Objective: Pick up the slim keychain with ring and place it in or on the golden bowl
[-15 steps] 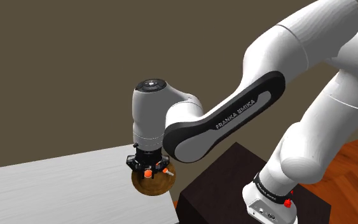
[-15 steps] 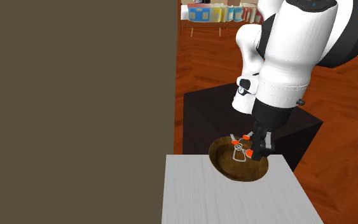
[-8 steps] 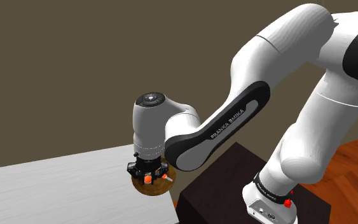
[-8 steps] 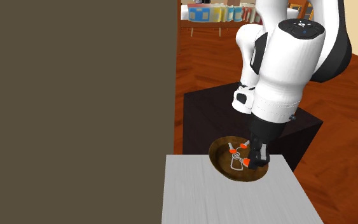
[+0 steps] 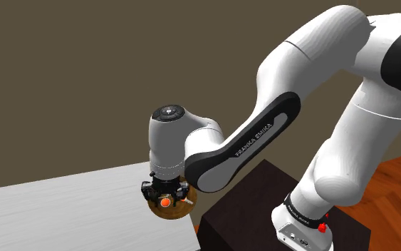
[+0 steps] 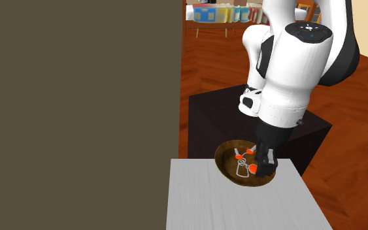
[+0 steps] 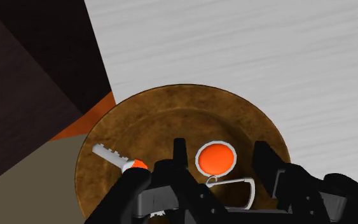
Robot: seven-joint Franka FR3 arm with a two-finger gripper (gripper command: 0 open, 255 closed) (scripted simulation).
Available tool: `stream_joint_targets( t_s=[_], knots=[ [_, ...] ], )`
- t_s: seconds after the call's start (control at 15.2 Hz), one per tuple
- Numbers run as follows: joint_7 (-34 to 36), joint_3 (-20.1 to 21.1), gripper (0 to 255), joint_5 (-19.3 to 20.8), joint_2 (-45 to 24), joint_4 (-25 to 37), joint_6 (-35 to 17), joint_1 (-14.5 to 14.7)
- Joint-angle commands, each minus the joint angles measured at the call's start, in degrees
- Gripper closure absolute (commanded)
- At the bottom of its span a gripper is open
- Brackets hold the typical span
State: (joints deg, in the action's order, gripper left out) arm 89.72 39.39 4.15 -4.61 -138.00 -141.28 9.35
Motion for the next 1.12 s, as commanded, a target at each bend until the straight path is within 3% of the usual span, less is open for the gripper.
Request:
stream_joint_targets(
  t_s=[0.0,0.26,0.53,1.06],
  knots=[
    [0.0,0.0,0,0.0,0.0,0.0,0.0,0.0],
    [0.0,0.0,0,0.0,0.0,0.0,0.0,0.0],
    [-4.92,0.61,0,-6.78,7.05,2.06,7.44,-0.51],
    [-4.91,0.52,0,-6.77,7.05,2.06,7.44,-0.42]
  ],
)
